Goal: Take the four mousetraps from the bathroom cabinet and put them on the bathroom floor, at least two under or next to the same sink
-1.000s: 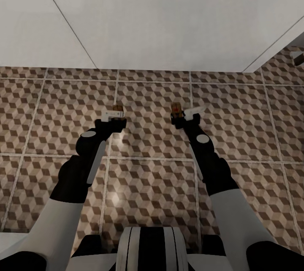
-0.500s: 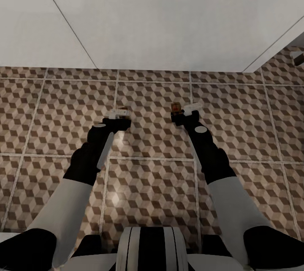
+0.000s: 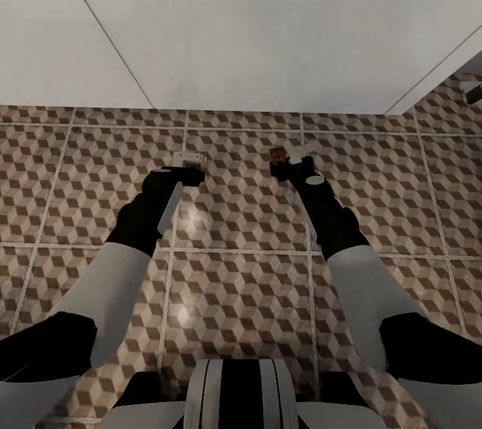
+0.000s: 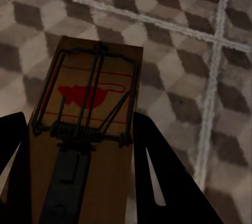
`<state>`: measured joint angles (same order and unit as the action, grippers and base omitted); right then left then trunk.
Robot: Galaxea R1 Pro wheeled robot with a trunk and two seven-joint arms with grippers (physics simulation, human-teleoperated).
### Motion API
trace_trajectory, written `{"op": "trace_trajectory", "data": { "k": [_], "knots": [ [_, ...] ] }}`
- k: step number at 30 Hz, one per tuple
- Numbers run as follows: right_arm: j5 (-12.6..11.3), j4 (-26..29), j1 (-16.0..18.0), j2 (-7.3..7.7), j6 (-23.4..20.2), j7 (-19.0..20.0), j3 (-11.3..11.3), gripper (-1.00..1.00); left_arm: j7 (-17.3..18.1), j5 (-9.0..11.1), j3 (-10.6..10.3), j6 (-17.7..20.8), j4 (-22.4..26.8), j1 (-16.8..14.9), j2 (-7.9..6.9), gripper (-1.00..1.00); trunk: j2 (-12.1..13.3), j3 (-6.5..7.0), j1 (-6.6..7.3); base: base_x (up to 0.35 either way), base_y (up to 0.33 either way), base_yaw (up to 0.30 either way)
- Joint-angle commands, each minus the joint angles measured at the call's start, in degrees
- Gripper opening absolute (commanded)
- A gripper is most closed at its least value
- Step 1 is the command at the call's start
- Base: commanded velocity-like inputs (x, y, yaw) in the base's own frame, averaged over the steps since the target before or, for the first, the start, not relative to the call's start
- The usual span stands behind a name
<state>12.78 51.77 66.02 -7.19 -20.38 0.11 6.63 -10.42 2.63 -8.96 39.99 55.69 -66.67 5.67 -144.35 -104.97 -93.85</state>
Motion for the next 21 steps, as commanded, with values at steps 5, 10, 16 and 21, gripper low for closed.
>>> {"op": "trace_trajectory", "data": {
  "k": [5, 10, 16, 21],
  "knots": [
    [0.32, -7.05, 4.76, -0.01, -0.23, 0.06, 0.05, -1.00, -0.59, 0.22, -0.03, 0.07, -7.43, -3.79, -0.12, -1.00, -0.01, -0.03, 0.01, 0.000, 0.000, 0.000],
    [0.31, -14.40, 9.60, -0.12, 0.03, 0.06, 0.05, -1.00, -0.71, 0.20, 0.00, -1.50, -13.80, -6.26, -0.19, -1.00, -0.01, -0.03, 0.01, 0.000, 0.000, 0.000],
    [0.32, -17.30, 12.02, -0.27, 0.08, -0.02, 0.05, -1.00, -0.71, 0.26, 0.86, -6.60, -17.79, -7.36, -0.41, -1.00, -0.01, -0.03, 0.01, 0.000, 0.000, 0.000],
    [0.25, -17.47, 12.13, -0.28, 0.29, -0.03, 0.05, -1.00, -0.47, 0.45, 2.09, -8.82, -13.42, -7.42, -0.38, -1.00, -0.01, -0.03, 0.01, 0.000, 0.000, 0.000]
  ]
}}
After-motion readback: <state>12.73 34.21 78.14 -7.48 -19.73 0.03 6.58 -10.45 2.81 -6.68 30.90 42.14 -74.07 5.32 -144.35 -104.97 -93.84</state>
